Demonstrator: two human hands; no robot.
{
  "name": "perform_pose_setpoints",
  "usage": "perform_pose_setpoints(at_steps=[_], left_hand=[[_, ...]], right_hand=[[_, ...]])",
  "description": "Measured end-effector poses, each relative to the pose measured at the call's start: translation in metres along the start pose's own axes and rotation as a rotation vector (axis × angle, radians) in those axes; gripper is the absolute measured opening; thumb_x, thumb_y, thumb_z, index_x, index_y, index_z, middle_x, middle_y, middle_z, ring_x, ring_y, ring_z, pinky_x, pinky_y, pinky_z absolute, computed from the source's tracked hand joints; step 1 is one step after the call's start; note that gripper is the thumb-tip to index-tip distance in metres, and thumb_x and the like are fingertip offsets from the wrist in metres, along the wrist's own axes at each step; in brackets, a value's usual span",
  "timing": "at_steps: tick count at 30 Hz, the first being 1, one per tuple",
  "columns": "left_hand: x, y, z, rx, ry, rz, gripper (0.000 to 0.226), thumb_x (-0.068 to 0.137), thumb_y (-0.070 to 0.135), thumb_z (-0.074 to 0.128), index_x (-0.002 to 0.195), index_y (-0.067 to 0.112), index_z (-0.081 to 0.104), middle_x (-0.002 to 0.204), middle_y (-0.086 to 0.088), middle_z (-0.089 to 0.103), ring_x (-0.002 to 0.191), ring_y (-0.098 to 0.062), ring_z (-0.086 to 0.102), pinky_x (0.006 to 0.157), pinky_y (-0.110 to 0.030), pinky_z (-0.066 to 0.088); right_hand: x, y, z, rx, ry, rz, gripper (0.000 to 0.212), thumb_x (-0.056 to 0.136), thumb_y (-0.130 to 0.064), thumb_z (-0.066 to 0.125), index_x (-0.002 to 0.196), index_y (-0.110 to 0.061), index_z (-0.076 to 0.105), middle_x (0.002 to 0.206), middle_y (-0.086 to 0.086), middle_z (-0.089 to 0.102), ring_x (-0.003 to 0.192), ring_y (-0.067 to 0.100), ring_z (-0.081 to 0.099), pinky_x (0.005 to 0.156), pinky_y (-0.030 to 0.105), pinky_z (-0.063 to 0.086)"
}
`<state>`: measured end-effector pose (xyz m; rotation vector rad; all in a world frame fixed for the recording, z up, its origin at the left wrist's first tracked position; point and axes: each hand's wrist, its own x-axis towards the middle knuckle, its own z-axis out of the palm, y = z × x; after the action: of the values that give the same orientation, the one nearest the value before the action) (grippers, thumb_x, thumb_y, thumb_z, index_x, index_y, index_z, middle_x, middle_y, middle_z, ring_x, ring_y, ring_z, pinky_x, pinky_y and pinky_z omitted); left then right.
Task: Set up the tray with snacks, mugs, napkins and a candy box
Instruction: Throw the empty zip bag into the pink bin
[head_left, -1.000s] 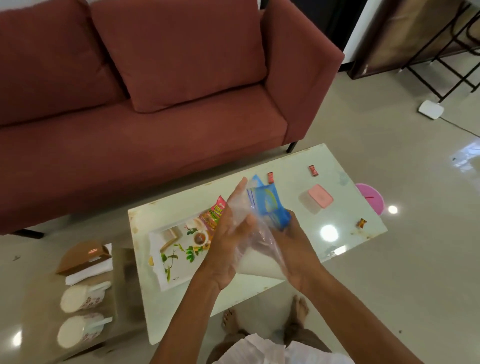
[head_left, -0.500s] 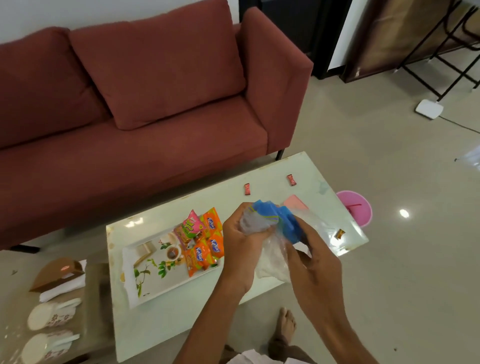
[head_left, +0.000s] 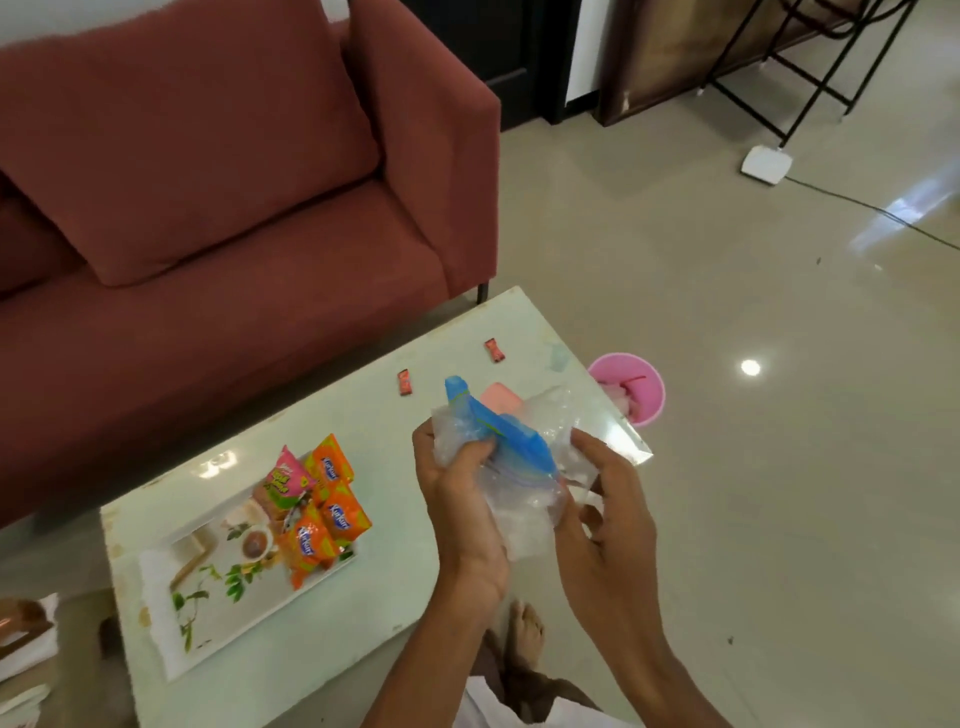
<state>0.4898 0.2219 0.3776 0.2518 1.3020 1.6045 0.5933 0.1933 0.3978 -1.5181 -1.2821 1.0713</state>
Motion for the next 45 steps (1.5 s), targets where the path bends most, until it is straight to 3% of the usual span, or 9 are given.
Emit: perform_pose_setpoints(at_steps=[7, 15, 21, 23, 26, 30, 34, 39, 45], left_hand=[[0.045, -0.036, 0.016, 0.454, -0.183, -0.007, 0.04, 0.093, 0.032, 0.064, 0.133, 0.03, 0.056, 0.127, 0.0, 0.064, 0.108, -0.017, 0.066, 0.078, -0.017, 0.058], [0.114, -0.106, 0.056, 0.357, -0.353, -0.509, 0.038, 0.067, 0.039, 0.077, 0.098, 0.019, 0.068, 0.078, 0.003, 0.074, 0.07, -0.008, 0.072, 0.062, -0.022, 0.057], [0.18, -0.192, 0.114, 0.662, -0.419, -0.464, 0.046, 0.082, 0.032, 0.078, 0.106, 0.038, 0.04, 0.104, 0.008, 0.058, 0.093, -0.009, 0.062, 0.066, -0.016, 0.054], [0.203, -0.223, 0.135, 0.599, -0.49, -0.6, 0.054, 0.077, 0.038, 0.077, 0.114, 0.041, 0.038, 0.116, -0.003, 0.062, 0.101, -0.015, 0.066, 0.075, -0.023, 0.058], [0.235, -0.269, 0.169, 0.451, -0.594, -0.73, 0.072, 0.068, 0.038, 0.076, 0.128, 0.037, 0.035, 0.126, -0.007, 0.06, 0.105, -0.016, 0.067, 0.073, -0.023, 0.056], [0.274, -0.332, 0.205, 0.316, -0.416, -0.622, 0.081, 0.073, 0.016, 0.081, 0.142, 0.03, 0.041, 0.136, -0.007, 0.06, 0.122, -0.026, 0.061, 0.089, -0.034, 0.057], [0.303, -0.385, 0.22, -0.195, -0.072, -0.611, 0.042, 0.092, 0.023, 0.06, 0.132, 0.009, 0.063, 0.125, -0.016, 0.069, 0.116, -0.034, 0.064, 0.099, -0.044, 0.052], [0.33, -0.441, 0.242, 0.007, 0.136, -0.607, 0.045, 0.095, 0.041, 0.059, 0.136, 0.023, 0.058, 0.128, -0.004, 0.068, 0.12, -0.021, 0.062, 0.1, -0.036, 0.05], [0.361, -0.475, 0.227, 0.158, 0.118, -0.602, 0.036, 0.098, 0.045, 0.05, 0.131, 0.033, 0.053, 0.107, 0.014, 0.064, 0.1, -0.002, 0.059, 0.071, -0.018, 0.046]], right_hand=[[0.061, 0.025, -0.006, 0.017, -0.088, 0.052, 0.047, 0.091, 0.005, 0.056, 0.116, -0.034, 0.064, 0.117, -0.017, 0.067, 0.105, 0.009, 0.064, 0.077, 0.021, 0.057], [0.159, 0.09, -0.041, -0.061, -0.338, 0.222, 0.073, 0.074, -0.002, 0.08, 0.132, -0.03, 0.045, 0.13, -0.015, 0.049, 0.119, 0.003, 0.051, 0.095, 0.025, 0.05], [0.241, 0.162, -0.081, -0.188, -0.397, 0.171, 0.066, 0.076, -0.007, 0.081, 0.124, -0.041, 0.053, 0.116, -0.025, 0.059, 0.106, -0.009, 0.059, 0.093, 0.015, 0.048], [0.269, 0.192, -0.095, -0.182, -0.368, 0.141, 0.064, 0.076, 0.003, 0.077, 0.105, -0.051, 0.062, 0.104, -0.027, 0.067, 0.102, -0.001, 0.063, 0.096, 0.03, 0.05], [0.312, 0.238, -0.114, -0.317, -0.279, 0.013, 0.068, 0.066, 0.013, 0.072, 0.092, -0.049, 0.064, 0.099, -0.028, 0.068, 0.096, -0.004, 0.064, 0.086, 0.012, 0.048], [0.375, 0.295, -0.122, -0.544, -0.25, -0.171, 0.054, 0.059, 0.013, 0.073, 0.1, -0.023, 0.07, 0.097, -0.008, 0.07, 0.088, 0.009, 0.065, 0.077, 0.009, 0.046], [0.434, 0.363, -0.1, -0.699, -0.16, -0.161, 0.037, 0.068, 0.001, 0.08, 0.1, -0.015, 0.071, 0.094, 0.001, 0.07, 0.091, 0.02, 0.053, 0.072, 0.025, 0.048], [0.478, 0.453, -0.089, -0.978, -0.022, -0.064, 0.029, 0.077, -0.018, 0.074, 0.105, -0.018, 0.067, 0.097, 0.0, 0.07, 0.094, 0.029, 0.048, 0.07, 0.035, 0.035], [0.5, 0.534, -0.085, -0.911, -0.01, 0.321, 0.043, 0.081, -0.022, 0.065, 0.12, -0.009, 0.053, 0.108, 0.019, 0.057, 0.101, 0.036, 0.046, 0.07, 0.04, 0.047]])
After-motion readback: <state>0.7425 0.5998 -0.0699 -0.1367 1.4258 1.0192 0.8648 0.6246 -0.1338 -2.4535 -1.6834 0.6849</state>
